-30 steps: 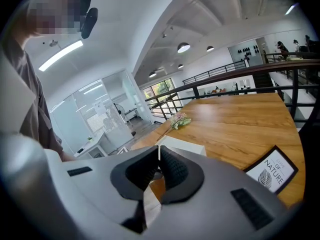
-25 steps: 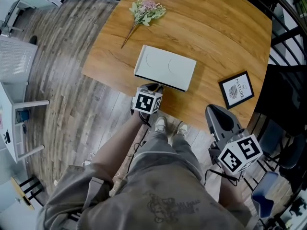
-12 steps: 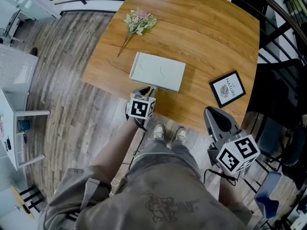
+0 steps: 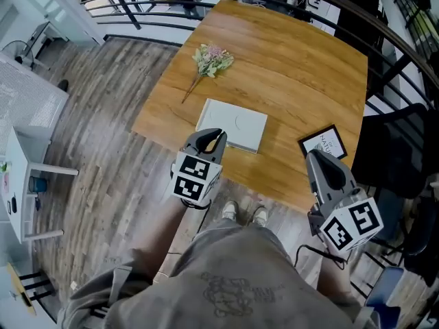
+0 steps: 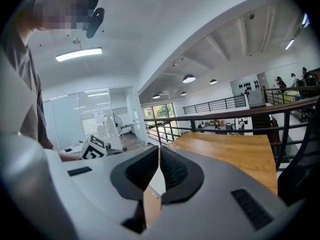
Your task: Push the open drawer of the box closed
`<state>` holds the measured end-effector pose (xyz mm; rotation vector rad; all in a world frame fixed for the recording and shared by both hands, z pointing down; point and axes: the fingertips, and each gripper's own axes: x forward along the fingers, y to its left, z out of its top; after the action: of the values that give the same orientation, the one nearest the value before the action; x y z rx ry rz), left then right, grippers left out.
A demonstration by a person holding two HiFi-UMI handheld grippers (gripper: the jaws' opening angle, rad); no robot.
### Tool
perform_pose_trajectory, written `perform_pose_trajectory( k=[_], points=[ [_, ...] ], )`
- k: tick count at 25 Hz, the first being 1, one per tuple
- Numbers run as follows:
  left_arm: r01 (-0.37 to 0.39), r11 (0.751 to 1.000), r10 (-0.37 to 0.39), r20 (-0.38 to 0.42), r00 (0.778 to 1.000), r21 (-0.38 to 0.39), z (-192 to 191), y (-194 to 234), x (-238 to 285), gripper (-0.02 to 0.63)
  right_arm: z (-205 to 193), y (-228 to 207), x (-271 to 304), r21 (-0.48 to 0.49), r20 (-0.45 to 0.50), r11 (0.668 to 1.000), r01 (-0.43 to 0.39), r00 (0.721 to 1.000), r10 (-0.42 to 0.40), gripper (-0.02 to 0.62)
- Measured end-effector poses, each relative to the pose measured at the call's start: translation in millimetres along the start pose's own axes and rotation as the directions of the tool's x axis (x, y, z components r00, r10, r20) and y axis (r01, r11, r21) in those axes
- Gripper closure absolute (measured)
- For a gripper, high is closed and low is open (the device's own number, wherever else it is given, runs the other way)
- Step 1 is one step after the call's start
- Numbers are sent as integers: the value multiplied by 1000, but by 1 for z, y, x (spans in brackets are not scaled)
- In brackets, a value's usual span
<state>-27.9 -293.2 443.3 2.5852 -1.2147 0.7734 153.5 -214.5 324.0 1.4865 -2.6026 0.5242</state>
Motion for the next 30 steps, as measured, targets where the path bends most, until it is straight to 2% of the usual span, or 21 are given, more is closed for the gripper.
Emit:
perform_pose_trajectory(
  k=[3, 6, 11, 17, 19, 23, 27, 30],
  points=[
    [-7, 997, -1, 100, 995, 82, 47, -10, -27, 569, 21, 5, -9, -46, 43, 999, -5, 999, 7, 558],
    [-5, 992, -20, 189, 982, 129, 86, -23, -49, 569, 44, 9, -20, -99, 87, 995, 3, 996, 6, 558],
    [12, 991, -53, 305, 951, 136, 135, -36, -85, 569, 81, 21, -39, -147, 170, 989, -5, 985, 30, 558],
    [-9, 988, -59, 437, 898, 152, 183, -51, -122, 569, 96, 23, -55, -191, 209, 982, 9, 977, 32, 557],
    [-28, 985, -53, 456, 889, 168, 190, -55, -128, 569, 96, 21, -58, -197, 209, 980, 13, 977, 29, 557],
    [-40, 984, -44, 461, 886, 172, 188, -60, -128, 572, 95, 22, -64, -222, 214, 975, 12, 976, 36, 558],
    [-31, 987, -41, 436, 899, 157, 176, -61, -123, 574, 88, 28, -65, -269, 189, 963, -7, 980, 60, 560],
    [-31, 988, -36, 412, 910, 154, 165, -63, -116, 575, 77, 23, -64, -235, 165, 972, -27, 984, 67, 560]
  ],
)
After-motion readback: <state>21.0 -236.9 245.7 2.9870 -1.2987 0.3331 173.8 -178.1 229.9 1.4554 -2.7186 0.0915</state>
